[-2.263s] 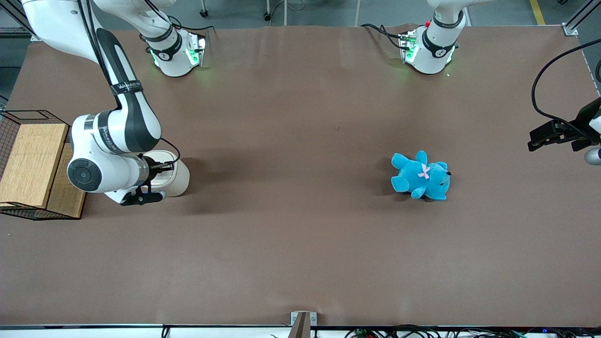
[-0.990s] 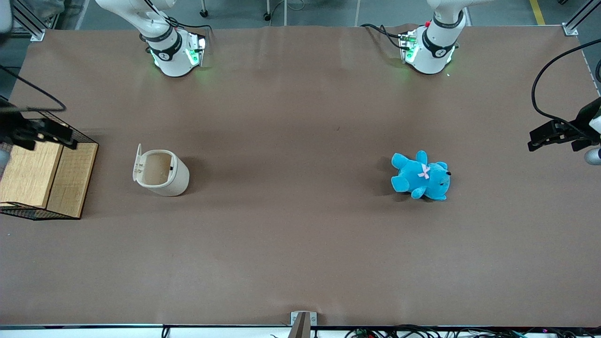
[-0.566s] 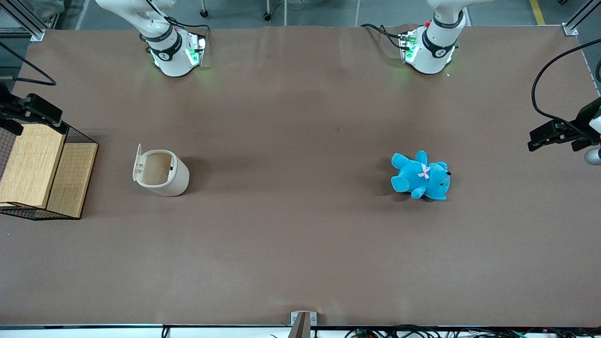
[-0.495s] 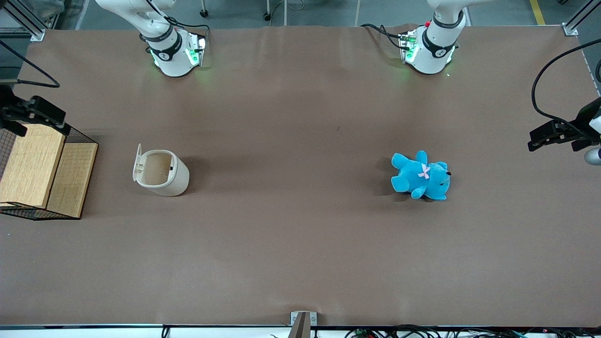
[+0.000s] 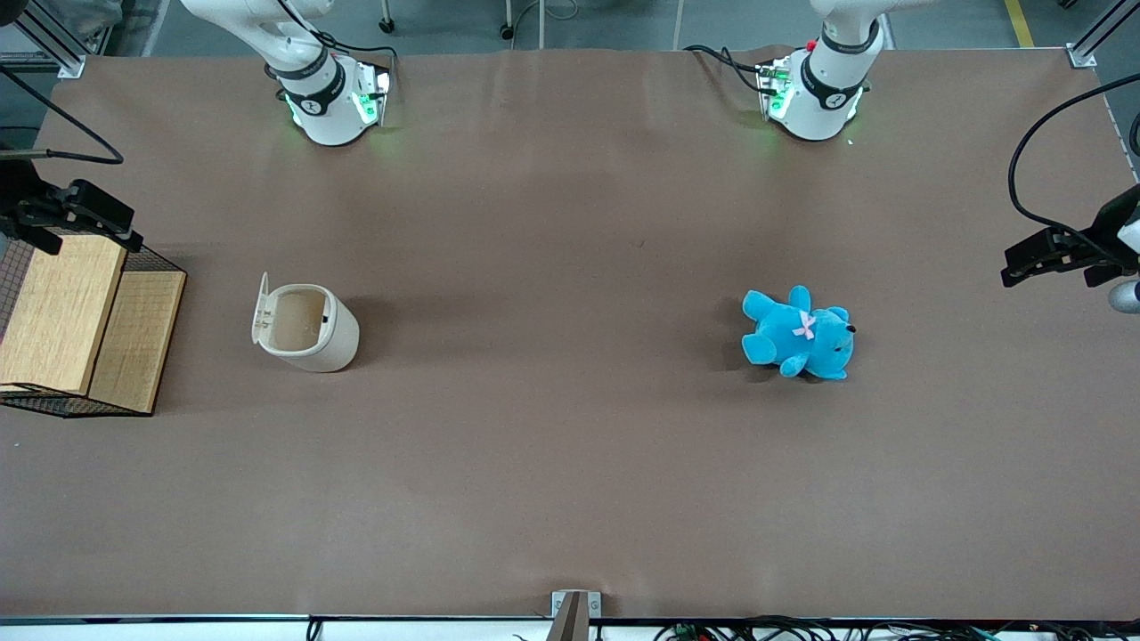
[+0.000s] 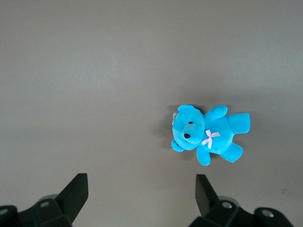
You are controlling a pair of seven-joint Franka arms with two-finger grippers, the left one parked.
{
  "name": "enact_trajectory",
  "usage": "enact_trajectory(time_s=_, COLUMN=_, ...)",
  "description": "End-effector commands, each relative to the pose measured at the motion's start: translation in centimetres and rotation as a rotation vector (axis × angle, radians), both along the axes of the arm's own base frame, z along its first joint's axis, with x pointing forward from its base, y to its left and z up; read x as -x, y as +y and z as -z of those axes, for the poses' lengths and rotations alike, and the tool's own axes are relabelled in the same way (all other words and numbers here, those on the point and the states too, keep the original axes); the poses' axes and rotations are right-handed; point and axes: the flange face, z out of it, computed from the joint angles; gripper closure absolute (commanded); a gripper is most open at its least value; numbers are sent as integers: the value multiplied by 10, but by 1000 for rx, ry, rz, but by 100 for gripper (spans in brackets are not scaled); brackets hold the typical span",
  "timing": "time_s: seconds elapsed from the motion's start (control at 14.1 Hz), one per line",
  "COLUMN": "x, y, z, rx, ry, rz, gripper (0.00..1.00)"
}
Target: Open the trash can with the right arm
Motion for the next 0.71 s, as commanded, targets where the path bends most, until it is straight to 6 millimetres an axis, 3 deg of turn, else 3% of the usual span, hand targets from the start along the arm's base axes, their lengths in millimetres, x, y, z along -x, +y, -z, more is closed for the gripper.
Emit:
enact_trajectory(time_s=0.0, x=9, y=-4, z=1, rx=4, ry=-1, rz=2, gripper=0)
enact_trajectory(time_s=0.64, x=11, y=-4, z=4, rx=4, ry=21, rz=5, gripper=0)
